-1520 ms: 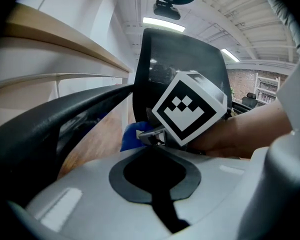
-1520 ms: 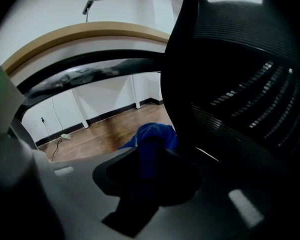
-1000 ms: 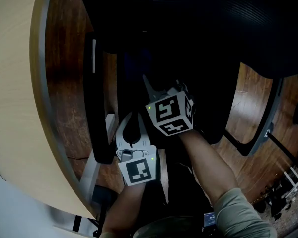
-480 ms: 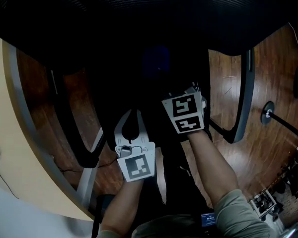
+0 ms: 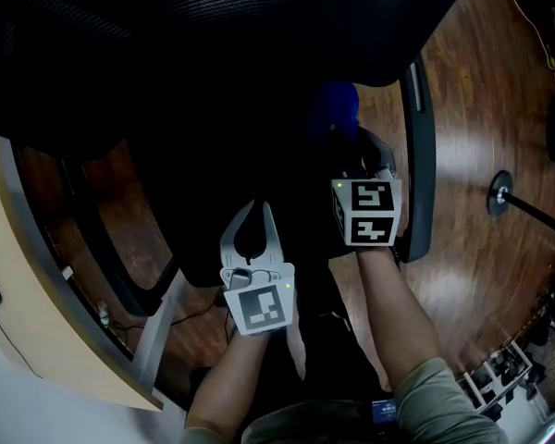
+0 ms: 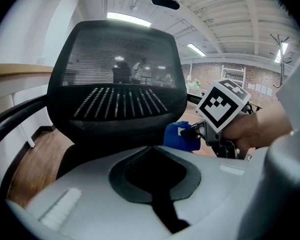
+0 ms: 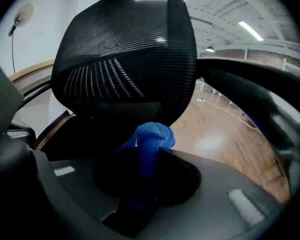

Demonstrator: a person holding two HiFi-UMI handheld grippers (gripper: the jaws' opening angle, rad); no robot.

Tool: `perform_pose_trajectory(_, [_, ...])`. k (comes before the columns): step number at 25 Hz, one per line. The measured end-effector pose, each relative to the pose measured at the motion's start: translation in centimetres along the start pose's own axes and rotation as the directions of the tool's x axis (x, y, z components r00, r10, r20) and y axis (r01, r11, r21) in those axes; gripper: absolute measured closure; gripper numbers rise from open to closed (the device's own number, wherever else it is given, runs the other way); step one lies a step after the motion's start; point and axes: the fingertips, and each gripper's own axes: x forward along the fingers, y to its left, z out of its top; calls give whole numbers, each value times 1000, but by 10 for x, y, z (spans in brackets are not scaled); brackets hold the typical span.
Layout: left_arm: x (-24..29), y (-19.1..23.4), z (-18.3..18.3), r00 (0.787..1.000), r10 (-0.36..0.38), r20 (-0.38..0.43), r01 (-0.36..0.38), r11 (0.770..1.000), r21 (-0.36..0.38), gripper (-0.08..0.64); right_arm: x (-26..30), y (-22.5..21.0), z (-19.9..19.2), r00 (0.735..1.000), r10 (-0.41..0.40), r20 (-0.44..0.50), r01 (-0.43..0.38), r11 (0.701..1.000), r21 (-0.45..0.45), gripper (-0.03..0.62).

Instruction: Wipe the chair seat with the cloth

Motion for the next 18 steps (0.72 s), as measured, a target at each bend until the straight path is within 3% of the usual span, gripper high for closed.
perform_pose_trajectory(11, [2,-23,-21,999,42,-22,-43,998,-37,554,12,-18,-37,998,-9,-69,11,1000,23,487])
perform_pose_trajectory(18, [-18,-7,-28,997,68,-24,-69,996,-56,555,-3,-11,-31,999,-22,-48,22,1000,7,486])
